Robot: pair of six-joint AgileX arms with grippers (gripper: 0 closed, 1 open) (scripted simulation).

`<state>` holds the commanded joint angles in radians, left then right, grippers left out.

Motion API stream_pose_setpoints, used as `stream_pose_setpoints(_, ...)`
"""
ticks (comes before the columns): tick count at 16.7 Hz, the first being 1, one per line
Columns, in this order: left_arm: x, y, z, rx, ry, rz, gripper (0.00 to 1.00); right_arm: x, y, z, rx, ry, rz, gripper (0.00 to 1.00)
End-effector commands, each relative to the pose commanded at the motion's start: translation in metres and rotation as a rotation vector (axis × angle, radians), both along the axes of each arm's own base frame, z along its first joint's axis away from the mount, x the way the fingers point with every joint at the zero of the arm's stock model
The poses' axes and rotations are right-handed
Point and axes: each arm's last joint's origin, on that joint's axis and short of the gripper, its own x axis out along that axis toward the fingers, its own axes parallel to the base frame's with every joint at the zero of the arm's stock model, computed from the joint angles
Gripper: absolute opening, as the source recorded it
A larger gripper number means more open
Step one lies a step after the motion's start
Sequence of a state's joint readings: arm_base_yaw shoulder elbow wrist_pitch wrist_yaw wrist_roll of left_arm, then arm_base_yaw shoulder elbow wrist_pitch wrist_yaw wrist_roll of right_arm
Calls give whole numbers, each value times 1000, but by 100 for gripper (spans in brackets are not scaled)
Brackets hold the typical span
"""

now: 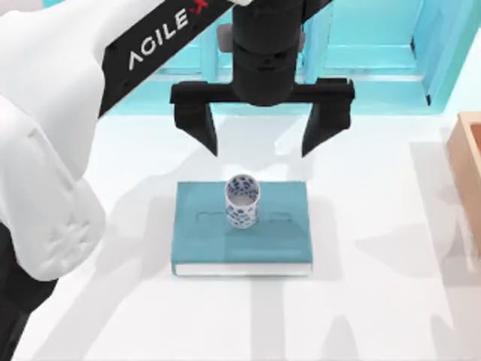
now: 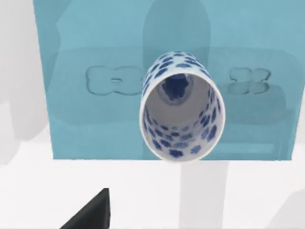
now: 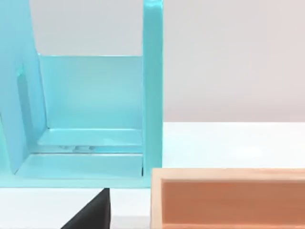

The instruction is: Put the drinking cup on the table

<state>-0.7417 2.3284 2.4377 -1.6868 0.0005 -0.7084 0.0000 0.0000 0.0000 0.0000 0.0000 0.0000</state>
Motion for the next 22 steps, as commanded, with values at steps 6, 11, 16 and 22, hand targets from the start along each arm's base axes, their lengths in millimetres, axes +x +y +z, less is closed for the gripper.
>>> stream_pose_setpoints(6,3,-1,-12,0,-1,0,100,0,0,0,0,0,0,100)
stream_pose_setpoints(11,5,-2,-52,0,0,0,100,0,0,0,0,0,0,100)
stream_pose_setpoints(16,1,0,-93,0,0,0,100,0,0,0,0,0,0,100)
stream_pose_setpoints(22,0,1,-100,0,0,0,100,0,0,0,0,0,0,100)
